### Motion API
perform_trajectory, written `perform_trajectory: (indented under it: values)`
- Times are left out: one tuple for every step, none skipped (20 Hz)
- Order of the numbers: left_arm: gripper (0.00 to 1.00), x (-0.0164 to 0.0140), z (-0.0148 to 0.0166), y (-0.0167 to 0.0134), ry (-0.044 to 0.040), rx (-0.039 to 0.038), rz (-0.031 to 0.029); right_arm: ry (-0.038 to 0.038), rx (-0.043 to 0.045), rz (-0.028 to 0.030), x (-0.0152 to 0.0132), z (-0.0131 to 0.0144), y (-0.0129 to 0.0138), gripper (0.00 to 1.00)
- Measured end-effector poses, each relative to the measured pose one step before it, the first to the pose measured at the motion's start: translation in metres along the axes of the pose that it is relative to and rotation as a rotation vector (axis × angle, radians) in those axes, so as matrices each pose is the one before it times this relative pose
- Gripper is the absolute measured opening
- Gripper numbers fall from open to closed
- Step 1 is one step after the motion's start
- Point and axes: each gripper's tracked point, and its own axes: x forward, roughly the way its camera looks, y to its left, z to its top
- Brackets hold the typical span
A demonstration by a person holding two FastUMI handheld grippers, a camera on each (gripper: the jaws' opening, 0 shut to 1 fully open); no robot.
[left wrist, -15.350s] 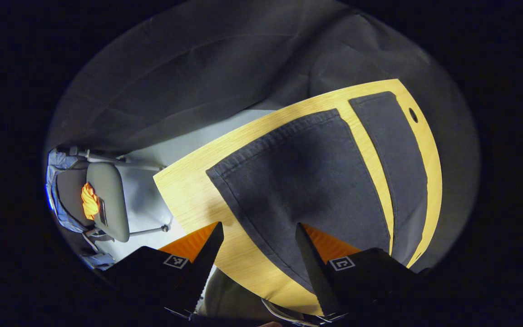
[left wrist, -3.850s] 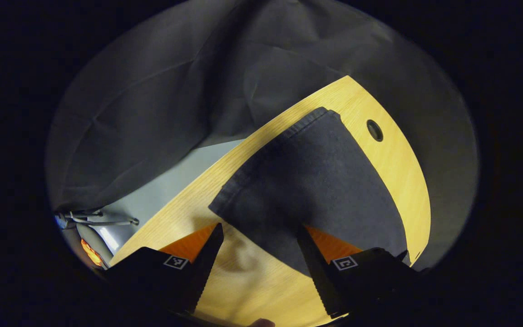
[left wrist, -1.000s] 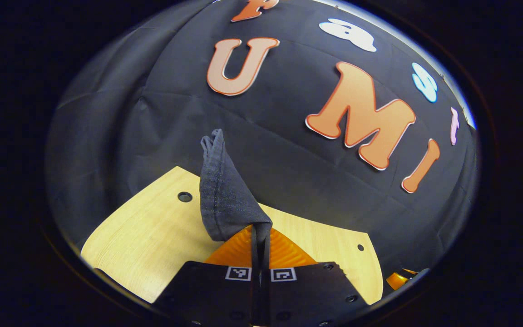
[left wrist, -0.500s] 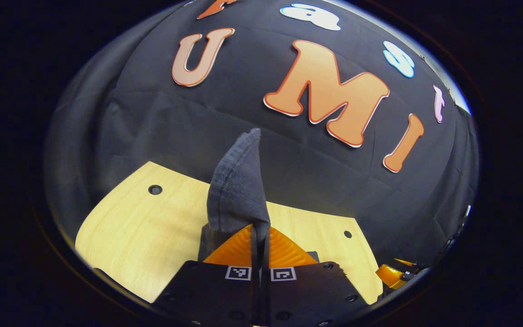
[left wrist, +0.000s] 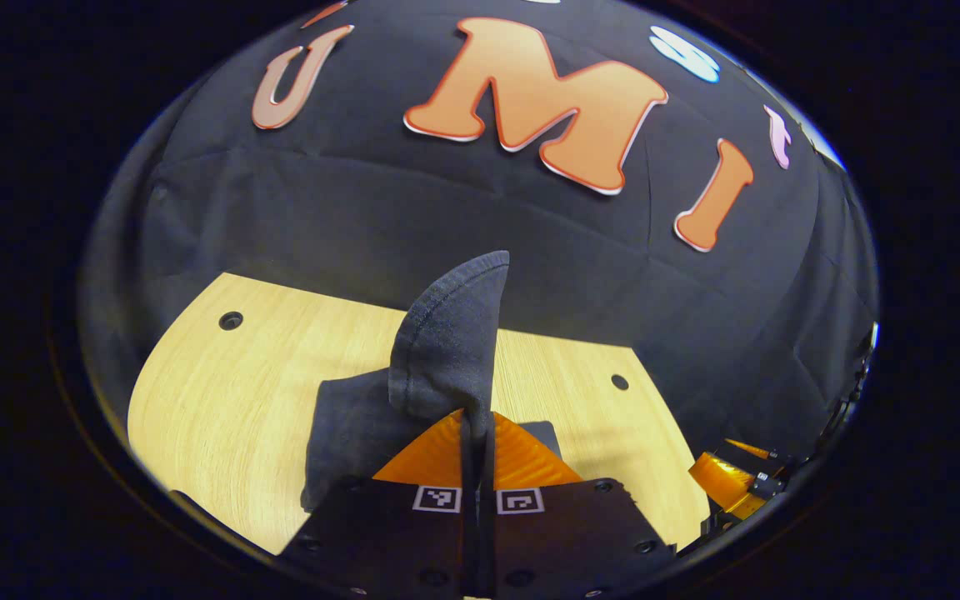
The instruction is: Grasp the waist and the cuffs of the jeans and fold them to make the two legs overlap; first hold the waist and fold one-third of the jeans toward the cuffs, then hold the cuffs and fold the remaining one-third in the same direction to finish folding.
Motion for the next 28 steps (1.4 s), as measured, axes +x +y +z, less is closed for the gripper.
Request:
perform_trajectory:
  values:
    - [0.01, 0.00561, -0.01017, -0.00758, 0.03309, 0.02038, -0.00433, 0.00187, 0.00117, -0.00210, -0.00004, -0.00098, -0.00165, 0.89]
    - [0.01, 0.00424, -0.00890, -0.00553, 0.03099, 0.02414, -0.00183, -0.00059, 0.00010, -0.00033, 0.00027, -0.00065, -0.00143, 0.89]
    - [0.01, 0.00415, -0.00818, -0.00477, 0.03082, 0.02432, -0.00168, -0.00182, -0.00072, -0.00078, -0.00041, 0.00016, -0.00053, 0.89]
    - [0.03, 0.00267, -0.00507, -0.00390, 0.01890, 0.01673, -0.01030, -0.00197, -0.00014, -0.00178, 0.00110, 0.00068, -0.00065, 0.89]
    - [0.04, 0.00021, -0.00477, -0.01042, 0.01518, 0.00200, -0.03310, -0.00161, 0.00177, 0.00120, -0.00065, 0.00037, -0.00059, 0.89]
    - [0.10, -0.00098, -0.00265, -0.01527, 0.01345, -0.01206, -0.05947, -0.00235, 0.00166, -0.00317, -0.00002, -0.00007, -0.00110, 0.89]
    - [0.14, -0.00413, -0.00625, -0.01291, 0.02213, -0.00136, -0.04769, -0.00009, 0.00181, 0.00239, 0.00057, 0.00036, 0.00058, 0.89]
    - [0.14, -0.00292, -0.00121, -0.00327, 0.00727, 0.02107, -0.01410, 0.00027, 0.00113, -0.00115, -0.00006, -0.00043, 0.00063, 0.88]
    - [0.21, -0.00635, -0.00085, 0.00218, -0.00352, 0.02578, -0.00085, -0.00464, 0.00107, 0.00175, 0.00077, 0.00122, 0.00219, 0.88]
    - [0.24, -0.00421, 0.00292, 0.00256, -0.00733, 0.01413, 0.00461, -0.00340, -0.00040, 0.00322, -0.00148, 0.00094, 0.00206, 0.88]
    - [0.24, -0.00307, 0.00210, -0.00127, -0.01960, 0.00244, -0.00800, -0.00882, -0.00464, 0.00232, -0.00164, 0.00236, 0.00239, 0.88]
    - [0.27, -0.00829, 0.00501, -0.00035, -0.02457, -0.00422, -0.00853, -0.01466, -0.00763, -0.00019, -0.00256, 0.00390, 0.00227, 0.88]
    - [0.36, -0.00914, 0.00569, 0.00465, -0.03515, 0.00964, 0.00167, -0.01998, -0.01239, -0.00325, -0.00317, 0.00601, 0.00380, 0.88]
    - [0.52, -0.01017, 0.00870, 0.00681, -0.04517, 0.01910, 0.01867, -0.02524, -0.01181, 0.00033, -0.00423, 0.00630, 0.00406, 0.88]
    - [0.68, -0.00984, 0.00924, 0.01045, -0.05125, 0.02486, 0.03509, -0.02770, -0.01087, 0.00007, -0.00356, 0.00797, 0.00560, 0.88]
    - [0.84, -0.01059, 0.00998, 0.01250, -0.05377, 0.02296, 0.04215, -0.02964, -0.01058, 0.00096, -0.00302, 0.00920, 0.00602, 0.88]
    - [0.85, -0.00992, 0.01017, 0.01051, -0.05178, 0.01279, 0.03750, -0.03030, -0.00931, 0.00106, -0.00198, 0.00808, 0.00657, 0.88]
    - [0.88, -0.01051, 0.00874, 0.00710, -0.04894, 0.00370, 0.02717, -0.02991, -0.00684, 0.00317, -0.00358, 0.00842, 0.00727, 0.88]
    - [0.96, -0.01199, 0.00843, 0.00795, -0.04862, 0.00434, 0.02127, -0.02852, -0.00284, 0.00397, -0.00213, 0.00828, 0.00766, 0.88]
    - [0.93, -0.00823, 0.00189, 0.00302, -0.01910, 0.00885, 0.01122, -0.02221, 0.00030, 0.00920, -0.00191, 0.00699, 0.00862, 0.88]
    - [0.93, -0.00934, 0.00055, 0.00466, -0.00373, 0.00869, 0.01518, -0.02238, 0.00310, 0.01109, -0.00271, 0.00635, 0.00972, 0.88]
    - [0.93, -0.00728, 0.00266, 0.00725, -0.01650, 0.00821, 0.02732, -0.01510, 0.00237, 0.01435, -0.00074, 0.00430, 0.00858, 0.88]
    - [0.93, -0.00679, 0.00535, 0.00906, -0.02614, 0.00459, 0.02107, -0.00851, 0.00205, 0.01193, -0.00200, 0.00340, 0.00821, 0.88]
    - [0.93, -0.01069, 0.00843, 0.01099, -0.03700, 0.00233, 0.02826, -0.00985, -0.00072, 0.01099, -0.00126, 0.00307, 0.00765, 0.89]
    - [0.93, -0.00744, 0.00804, 0.00715, -0.03193, -0.00355, 0.02400, -0.01240, -0.00395, 0.01070, -0.00277, 0.00412, 0.00818, 0.89]
    - [0.93, -0.00846, 0.00576, 0.00203, -0.03842, -0.00051, 0.02262, -0.01860, -0.00773, 0.01006, -0.00275, 0.00520, 0.00660, 0.97]
    - [0.93, -0.00858, 0.00701, 0.00728, -0.04456, 0.00340, 0.02169, -0.02104, -0.01061, 0.01075, -0.00252, 0.00546, 0.00653, 0.91]
    - [0.93, -0.00622, 0.00901, 0.00709, -0.04880, 0.01090, 0.01771, -0.02402, -0.01076, 0.00846, -0.00166, 0.00564, 0.00534, 0.93]
